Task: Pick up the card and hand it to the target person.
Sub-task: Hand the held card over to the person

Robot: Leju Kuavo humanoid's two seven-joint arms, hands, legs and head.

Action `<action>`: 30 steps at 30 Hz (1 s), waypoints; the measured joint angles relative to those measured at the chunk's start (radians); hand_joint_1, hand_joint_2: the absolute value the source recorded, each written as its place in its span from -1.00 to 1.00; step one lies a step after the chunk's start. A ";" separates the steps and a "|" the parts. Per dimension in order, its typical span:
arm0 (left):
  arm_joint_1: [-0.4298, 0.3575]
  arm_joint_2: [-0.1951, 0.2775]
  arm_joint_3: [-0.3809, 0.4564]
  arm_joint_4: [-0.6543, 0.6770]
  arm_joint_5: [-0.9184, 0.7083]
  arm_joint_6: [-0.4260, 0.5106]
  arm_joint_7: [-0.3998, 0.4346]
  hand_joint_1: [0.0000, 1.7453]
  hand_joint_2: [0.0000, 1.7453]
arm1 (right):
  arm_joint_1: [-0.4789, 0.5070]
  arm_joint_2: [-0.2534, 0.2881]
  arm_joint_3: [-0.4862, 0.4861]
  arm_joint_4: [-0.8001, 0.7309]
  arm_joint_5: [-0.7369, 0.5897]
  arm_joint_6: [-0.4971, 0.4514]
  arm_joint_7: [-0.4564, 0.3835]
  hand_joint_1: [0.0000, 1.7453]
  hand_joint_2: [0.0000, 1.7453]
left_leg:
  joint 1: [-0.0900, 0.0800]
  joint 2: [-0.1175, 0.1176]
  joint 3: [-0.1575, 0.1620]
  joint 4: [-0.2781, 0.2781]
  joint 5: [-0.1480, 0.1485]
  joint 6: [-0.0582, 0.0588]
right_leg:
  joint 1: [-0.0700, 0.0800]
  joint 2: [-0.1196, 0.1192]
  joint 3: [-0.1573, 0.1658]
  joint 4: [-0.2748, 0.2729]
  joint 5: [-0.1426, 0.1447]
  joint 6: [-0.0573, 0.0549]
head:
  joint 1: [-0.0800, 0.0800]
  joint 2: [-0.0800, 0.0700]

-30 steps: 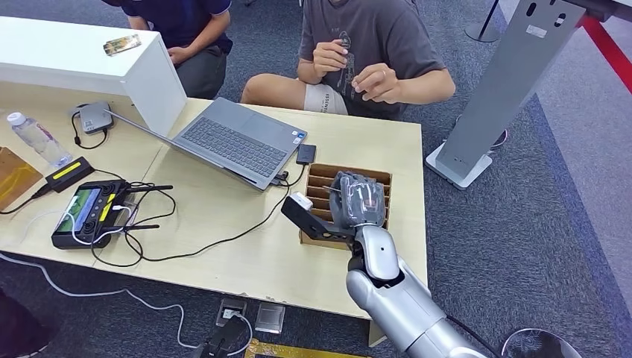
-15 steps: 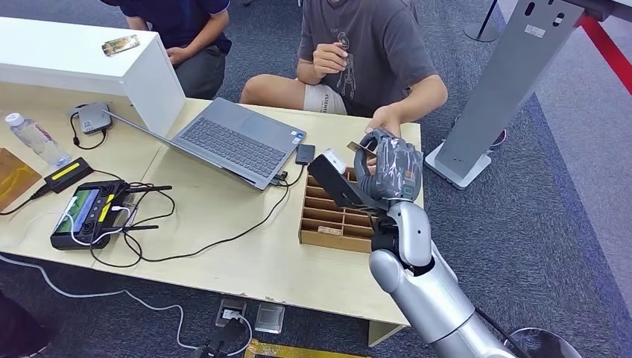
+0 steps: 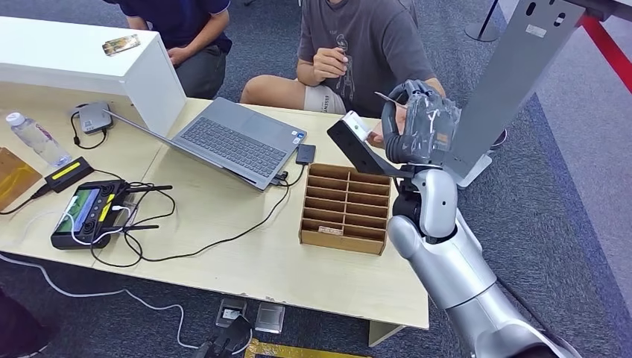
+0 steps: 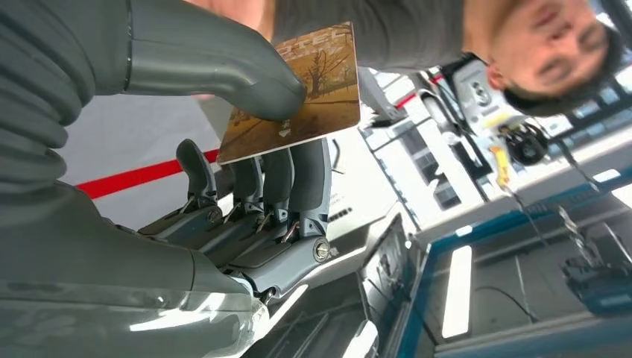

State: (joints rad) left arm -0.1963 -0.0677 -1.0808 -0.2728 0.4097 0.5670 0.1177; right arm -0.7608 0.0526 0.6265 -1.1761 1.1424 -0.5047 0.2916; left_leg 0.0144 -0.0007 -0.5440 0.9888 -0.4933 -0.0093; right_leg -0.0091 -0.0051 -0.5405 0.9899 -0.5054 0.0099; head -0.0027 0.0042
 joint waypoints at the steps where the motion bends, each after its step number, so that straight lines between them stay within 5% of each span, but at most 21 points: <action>1: -0.001 0.000 0.000 0.000 0.000 0.001 0.000 -1.00 -1.00 | -0.005 0.000 0.000 0.022 0.000 0.000 -0.001 0.46 1.00 | 0.000 0.000 0.000 0.000 0.000 0.000 | 0.000 0.000 0.000 0.000 0.000 0.000 | 0.000 0.000; 13: -0.001 -0.001 0.000 0.000 0.015 0.011 -0.003 -1.00 -1.00 | -0.030 0.032 0.008 0.206 -0.003 0.007 -0.021 0.32 1.00 | 0.000 0.000 -0.001 0.000 0.000 0.000 | 0.000 0.000 0.000 0.000 0.000 0.000 | 0.000 0.000; 15: -0.001 -0.001 0.000 0.000 0.016 0.011 -0.003 -1.00 -1.00 | -0.032 0.037 0.010 0.224 -0.002 0.012 -0.021 -0.04 1.00 | 0.000 0.000 -0.001 0.000 0.000 0.000 | 0.000 0.000 0.000 0.000 0.000 0.000 | 0.000 0.000; 17: -0.001 -0.001 0.000 0.000 0.016 0.011 -0.003 -1.00 -1.00 | -0.033 0.042 0.012 0.240 -0.001 0.019 -0.020 -0.67 1.00 | 0.000 0.000 -0.001 0.000 0.000 0.000 | 0.000 0.000 0.000 0.000 0.000 0.000 | 0.000 0.000; 19: -0.001 -0.001 0.000 0.000 0.016 0.011 -0.003 -1.00 -1.00 | -0.034 0.045 0.014 0.252 -0.001 0.023 -0.019 -1.00 1.00 | 0.000 0.000 -0.001 0.000 0.000 0.000 | 0.000 0.000 0.000 0.000 0.000 0.000 | 0.000 0.000; 30: -0.001 -0.001 0.000 0.000 0.016 0.011 -0.003 -1.00 -1.00 | -0.034 0.054 0.024 0.285 -0.030 0.009 -0.027 -1.00 1.00 | 0.000 0.000 0.000 0.000 0.000 0.000 | 0.000 0.000 0.000 0.000 0.000 0.000 | 0.000 0.000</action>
State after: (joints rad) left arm -0.1971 -0.0683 -1.0803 -0.2728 0.4261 0.5779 0.1144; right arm -0.7950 0.1067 0.6504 -0.8911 1.1121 -0.4959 0.2647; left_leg 0.0144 -0.0010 -0.5445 0.9888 -0.4933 -0.0093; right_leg -0.0091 -0.0054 -0.5408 0.9901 -0.5054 0.0099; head -0.0026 0.0042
